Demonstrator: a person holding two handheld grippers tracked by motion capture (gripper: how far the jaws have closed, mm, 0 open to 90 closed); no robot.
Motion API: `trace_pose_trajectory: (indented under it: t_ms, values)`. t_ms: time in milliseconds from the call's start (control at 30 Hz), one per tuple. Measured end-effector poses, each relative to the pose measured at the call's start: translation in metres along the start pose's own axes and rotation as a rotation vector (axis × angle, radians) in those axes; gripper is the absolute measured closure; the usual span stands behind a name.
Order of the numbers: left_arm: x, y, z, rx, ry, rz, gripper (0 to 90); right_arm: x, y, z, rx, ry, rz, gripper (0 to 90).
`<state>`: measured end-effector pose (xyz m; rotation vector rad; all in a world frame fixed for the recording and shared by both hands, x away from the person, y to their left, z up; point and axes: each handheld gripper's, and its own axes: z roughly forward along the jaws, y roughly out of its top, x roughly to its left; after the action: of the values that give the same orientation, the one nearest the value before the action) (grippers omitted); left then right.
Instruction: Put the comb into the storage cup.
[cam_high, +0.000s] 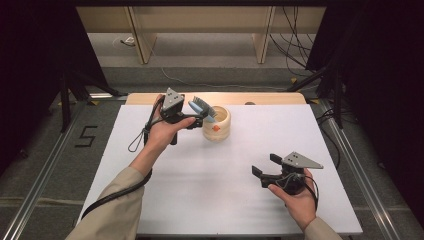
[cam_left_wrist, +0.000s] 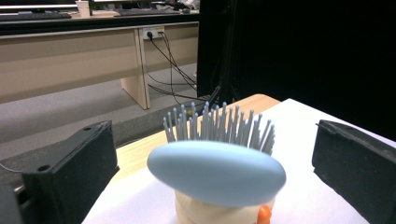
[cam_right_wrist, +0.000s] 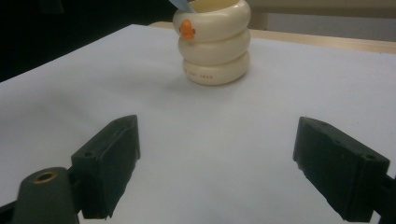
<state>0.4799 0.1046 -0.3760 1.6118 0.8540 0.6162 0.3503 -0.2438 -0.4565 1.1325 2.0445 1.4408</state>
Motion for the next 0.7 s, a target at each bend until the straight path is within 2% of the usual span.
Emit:
trace_pose_trajectory:
  t_ms: [400,700]
  values:
    - [-0.002,-0.001,-0.022,-0.003,-0.012,0.017,0.0,0.0,0.0,0.0,0.0,-0.004,-0.001,15.8]
    - [-0.003,-0.011,-0.04,-0.005,-0.035,0.01,0.0,-0.001,0.0,-0.001,-0.001,-0.007,-0.003,15.8]
